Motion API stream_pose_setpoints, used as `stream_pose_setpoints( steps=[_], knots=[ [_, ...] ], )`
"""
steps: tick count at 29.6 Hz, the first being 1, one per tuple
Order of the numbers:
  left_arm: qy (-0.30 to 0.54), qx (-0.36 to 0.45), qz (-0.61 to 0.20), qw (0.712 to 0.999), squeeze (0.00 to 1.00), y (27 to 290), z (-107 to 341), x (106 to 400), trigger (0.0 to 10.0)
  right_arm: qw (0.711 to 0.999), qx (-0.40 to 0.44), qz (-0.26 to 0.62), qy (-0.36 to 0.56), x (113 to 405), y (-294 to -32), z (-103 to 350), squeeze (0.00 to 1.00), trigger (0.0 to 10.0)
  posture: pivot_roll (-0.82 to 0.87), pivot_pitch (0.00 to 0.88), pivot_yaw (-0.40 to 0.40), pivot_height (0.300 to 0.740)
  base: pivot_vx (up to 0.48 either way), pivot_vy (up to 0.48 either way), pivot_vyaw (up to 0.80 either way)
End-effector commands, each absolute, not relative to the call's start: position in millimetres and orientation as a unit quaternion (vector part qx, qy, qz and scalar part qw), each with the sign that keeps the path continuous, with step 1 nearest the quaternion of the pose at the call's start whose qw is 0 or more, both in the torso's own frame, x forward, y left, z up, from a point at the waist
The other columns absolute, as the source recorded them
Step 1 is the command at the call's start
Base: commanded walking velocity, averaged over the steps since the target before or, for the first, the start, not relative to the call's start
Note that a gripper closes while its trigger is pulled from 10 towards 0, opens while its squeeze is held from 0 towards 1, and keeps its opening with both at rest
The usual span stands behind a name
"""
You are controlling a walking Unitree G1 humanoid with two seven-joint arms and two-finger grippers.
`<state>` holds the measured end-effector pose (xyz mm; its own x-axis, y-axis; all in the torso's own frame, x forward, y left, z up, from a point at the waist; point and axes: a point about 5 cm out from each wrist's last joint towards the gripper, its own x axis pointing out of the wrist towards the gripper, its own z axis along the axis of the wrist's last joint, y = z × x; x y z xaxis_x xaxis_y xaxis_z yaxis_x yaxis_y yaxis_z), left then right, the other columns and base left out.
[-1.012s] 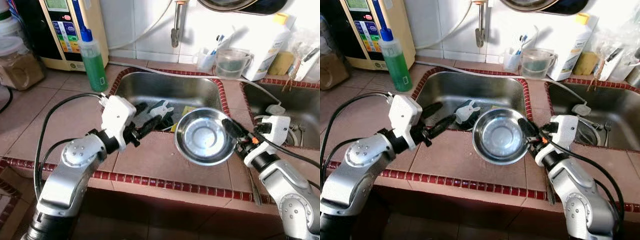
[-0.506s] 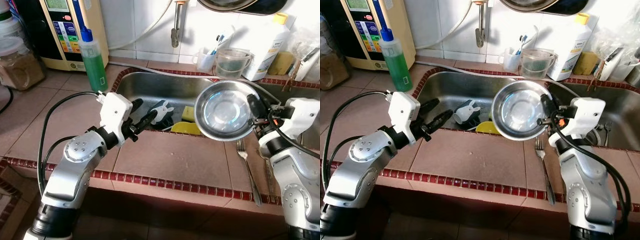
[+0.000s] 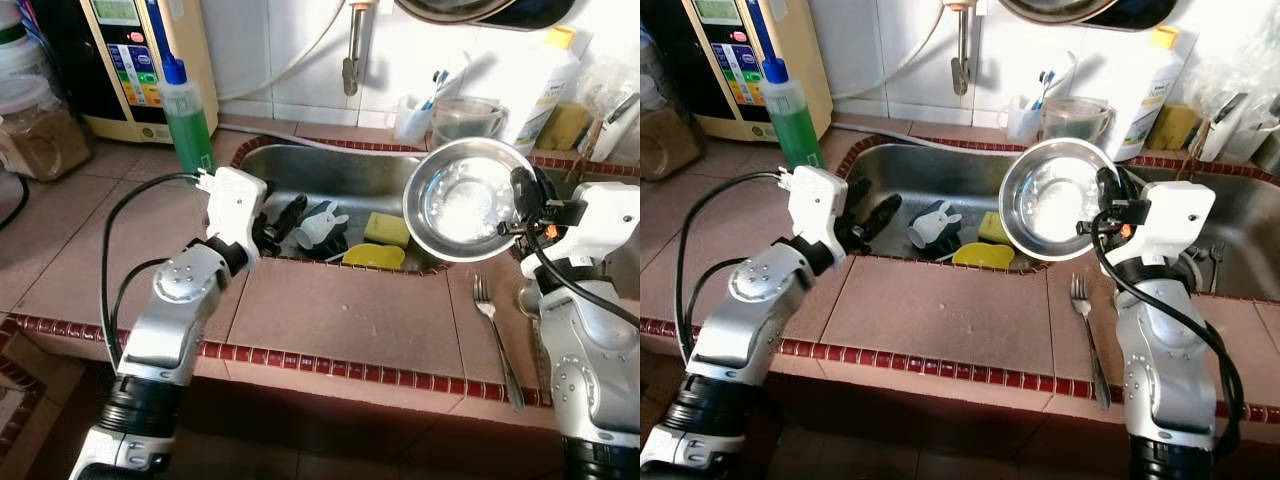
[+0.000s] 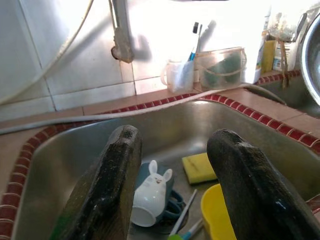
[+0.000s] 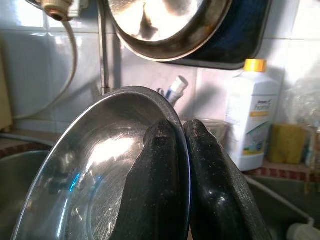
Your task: Kitchen organization
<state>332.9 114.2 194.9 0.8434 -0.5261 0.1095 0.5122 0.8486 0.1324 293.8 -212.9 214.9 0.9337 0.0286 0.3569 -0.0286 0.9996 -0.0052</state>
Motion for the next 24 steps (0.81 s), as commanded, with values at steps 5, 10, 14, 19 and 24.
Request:
stream_pose_setpoints(
  steps=[5, 10, 14, 19, 24],
  knots=[
    [-0.062, 0.035, -0.299, 0.952, 0.00, 105.0, 190.1, 328.9, 10.0, 0.982, -0.009, -0.002, -0.188, 294.4, -218.2, 216.9, 0.00, 10.0, -0.16, 0.035, 0.012, 0.703, 0.000, 0.000, 0.00],
    [-0.055, 0.031, -0.303, 0.951, 0.00, 103.8, 186.7, 328.0, 10.0, 0.982, -0.015, -0.010, -0.190, 294.2, -222.2, 216.6, 0.00, 10.0, -0.16, 0.032, 0.015, 0.703, 0.000, 0.000, 0.00],
    [-0.056, 0.031, -0.314, 0.947, 0.00, 98.3, 185.8, 325.9, 10.0, 0.981, -0.018, -0.018, -0.192, 295.2, -223.6, 216.5, 0.00, 10.0, -0.16, 0.028, 0.015, 0.703, 0.000, 0.000, 0.00],
    [-0.057, 0.030, -0.331, 0.942, 0.00, 92.4, 185.4, 323.6, 10.0, 0.982, -0.015, -0.020, -0.189, 295.2, -223.0, 215.1, 0.00, 10.0, -0.16, 0.024, 0.016, 0.703, 0.000, 0.000, 0.00],
    [-0.054, 0.034, -0.340, 0.938, 0.00, 89.5, 184.1, 322.8, 10.0, 0.982, -0.020, -0.021, -0.186, 295.2, -224.1, 212.8, 0.00, 10.0, -0.17, 0.022, 0.017, 0.703, 0.000, 0.000, 0.00]
  ],
)
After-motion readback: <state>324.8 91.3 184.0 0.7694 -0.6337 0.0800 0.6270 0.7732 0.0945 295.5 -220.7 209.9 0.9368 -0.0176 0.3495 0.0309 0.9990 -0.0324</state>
